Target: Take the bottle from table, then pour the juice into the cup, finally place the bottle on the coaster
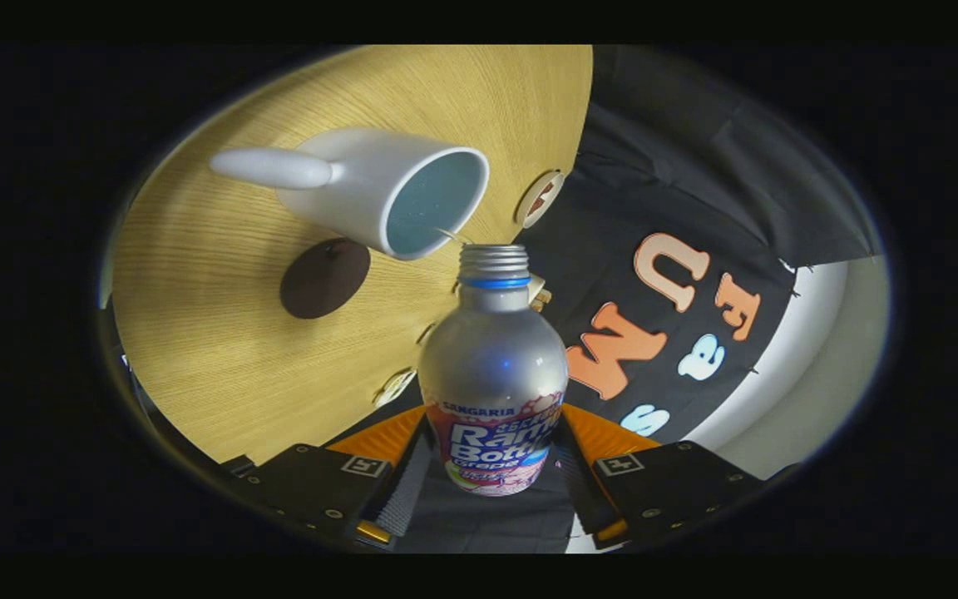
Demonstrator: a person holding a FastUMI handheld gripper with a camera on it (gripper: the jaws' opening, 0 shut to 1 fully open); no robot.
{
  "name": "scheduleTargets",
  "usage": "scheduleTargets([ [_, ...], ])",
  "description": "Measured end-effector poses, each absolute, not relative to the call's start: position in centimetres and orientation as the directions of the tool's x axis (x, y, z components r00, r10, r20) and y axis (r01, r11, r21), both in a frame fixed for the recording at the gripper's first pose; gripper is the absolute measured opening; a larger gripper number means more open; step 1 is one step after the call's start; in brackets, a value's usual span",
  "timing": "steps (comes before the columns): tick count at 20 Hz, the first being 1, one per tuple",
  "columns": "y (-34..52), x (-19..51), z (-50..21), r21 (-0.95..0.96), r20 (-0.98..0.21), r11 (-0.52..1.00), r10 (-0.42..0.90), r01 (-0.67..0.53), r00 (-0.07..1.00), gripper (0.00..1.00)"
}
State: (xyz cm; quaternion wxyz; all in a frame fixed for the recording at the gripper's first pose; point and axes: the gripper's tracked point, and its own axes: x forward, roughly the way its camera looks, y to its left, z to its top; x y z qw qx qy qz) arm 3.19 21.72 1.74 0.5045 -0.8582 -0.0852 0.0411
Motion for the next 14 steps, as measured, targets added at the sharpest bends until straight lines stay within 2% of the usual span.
scheduleTargets([
  [10, 21.2, 3.0, -0.2, -0.962, -0.078, -0.270, 0.155, -0.034, 0.985, 0.76],
  [14, 20.8, 2.9, -2.1, -0.989, -0.141, -0.072, 0.152, -0.131, 0.978, 0.76],
])
